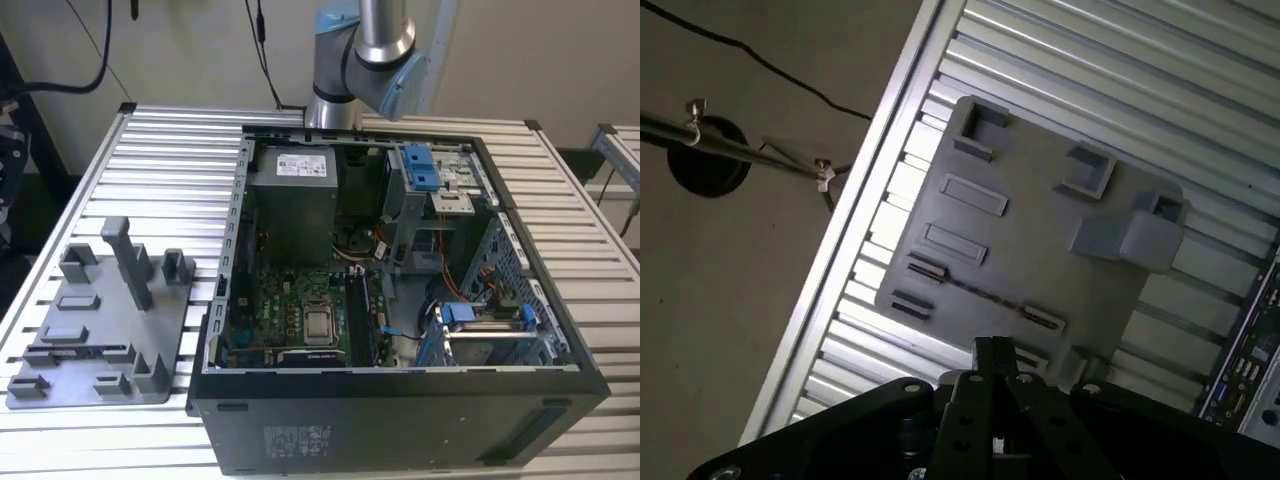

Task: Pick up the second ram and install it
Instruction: 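Pick up the second ram and move it above second insertion slot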

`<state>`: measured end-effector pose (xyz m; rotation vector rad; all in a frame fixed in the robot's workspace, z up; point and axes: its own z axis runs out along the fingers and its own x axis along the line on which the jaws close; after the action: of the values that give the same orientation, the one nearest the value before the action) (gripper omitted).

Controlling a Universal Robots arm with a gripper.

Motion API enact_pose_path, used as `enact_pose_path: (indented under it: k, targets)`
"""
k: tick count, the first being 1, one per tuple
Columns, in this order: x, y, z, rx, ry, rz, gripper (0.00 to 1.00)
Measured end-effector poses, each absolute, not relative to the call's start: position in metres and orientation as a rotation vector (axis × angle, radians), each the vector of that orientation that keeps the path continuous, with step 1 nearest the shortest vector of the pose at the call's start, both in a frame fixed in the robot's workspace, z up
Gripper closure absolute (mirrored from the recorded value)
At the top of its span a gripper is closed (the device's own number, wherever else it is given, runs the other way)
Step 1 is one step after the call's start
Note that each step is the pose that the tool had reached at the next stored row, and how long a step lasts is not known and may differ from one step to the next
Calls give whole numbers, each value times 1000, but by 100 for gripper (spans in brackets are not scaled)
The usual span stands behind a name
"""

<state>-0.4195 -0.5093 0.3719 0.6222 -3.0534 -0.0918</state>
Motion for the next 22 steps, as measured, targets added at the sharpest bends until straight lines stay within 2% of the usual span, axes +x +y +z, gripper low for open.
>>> enact_pose_path:
  k: [22]
  targets:
    - [-422,-509,372,958,-2958,-85,89]
